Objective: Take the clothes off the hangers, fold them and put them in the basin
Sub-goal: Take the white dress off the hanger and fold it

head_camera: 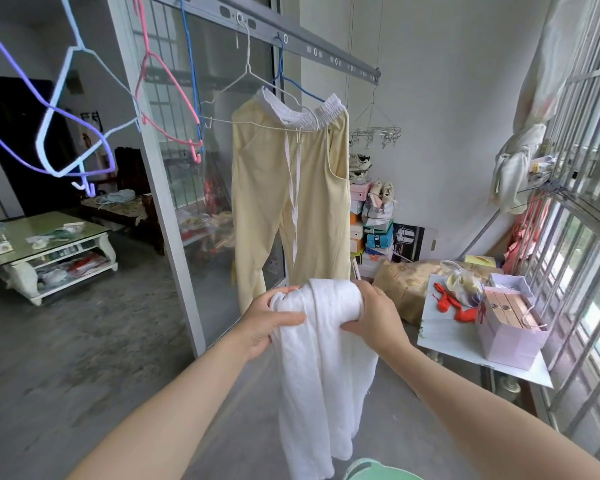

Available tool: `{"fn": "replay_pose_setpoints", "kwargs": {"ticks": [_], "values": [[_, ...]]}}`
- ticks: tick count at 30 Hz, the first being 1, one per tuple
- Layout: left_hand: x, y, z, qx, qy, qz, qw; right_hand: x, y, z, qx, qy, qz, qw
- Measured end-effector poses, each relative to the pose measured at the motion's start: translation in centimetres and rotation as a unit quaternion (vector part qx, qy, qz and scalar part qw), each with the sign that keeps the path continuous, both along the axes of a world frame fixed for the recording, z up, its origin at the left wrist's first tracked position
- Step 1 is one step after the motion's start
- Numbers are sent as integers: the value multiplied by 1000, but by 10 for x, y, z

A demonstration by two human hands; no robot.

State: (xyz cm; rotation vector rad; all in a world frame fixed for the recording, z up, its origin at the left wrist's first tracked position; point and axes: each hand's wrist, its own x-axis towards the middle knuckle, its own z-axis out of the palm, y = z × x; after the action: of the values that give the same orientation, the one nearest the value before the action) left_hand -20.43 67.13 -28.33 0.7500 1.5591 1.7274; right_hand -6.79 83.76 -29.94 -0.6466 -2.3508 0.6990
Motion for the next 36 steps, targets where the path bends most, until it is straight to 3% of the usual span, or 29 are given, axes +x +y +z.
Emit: {"fn": "replay_pose_setpoints", "kwargs": {"ticks": [3, 6, 10, 15, 22, 28, 31, 36], "values": [[-1, -5, 3, -5, 0, -26, 1000, -2, 10, -4, 49, -4, 11, 999], [-3, -7, 4, -21, 5, -42, 999, -3, 15, -1, 35, 2, 60, 998], [-7, -7, 1, 7, 29, -12, 999, 1, 7, 16, -95, 7, 99, 990], [-6, -7, -7, -10, 130, -4, 991, 1, 19, 21, -215, -26, 113, 970], [1, 1, -27, -65, 133, -33, 988, 6, 21, 28, -310, -35, 82, 946], [-4, 7, -42, -73, 79, -18, 994, 17, 20, 30, -500, -16, 113, 858], [-6, 6, -45, -72, 25, -56, 996, 20, 28, 27, -563, -21, 96, 821], [0, 5, -49, -67, -34, -143, 987, 18, 39, 16, -599, 8, 107, 793]]}}
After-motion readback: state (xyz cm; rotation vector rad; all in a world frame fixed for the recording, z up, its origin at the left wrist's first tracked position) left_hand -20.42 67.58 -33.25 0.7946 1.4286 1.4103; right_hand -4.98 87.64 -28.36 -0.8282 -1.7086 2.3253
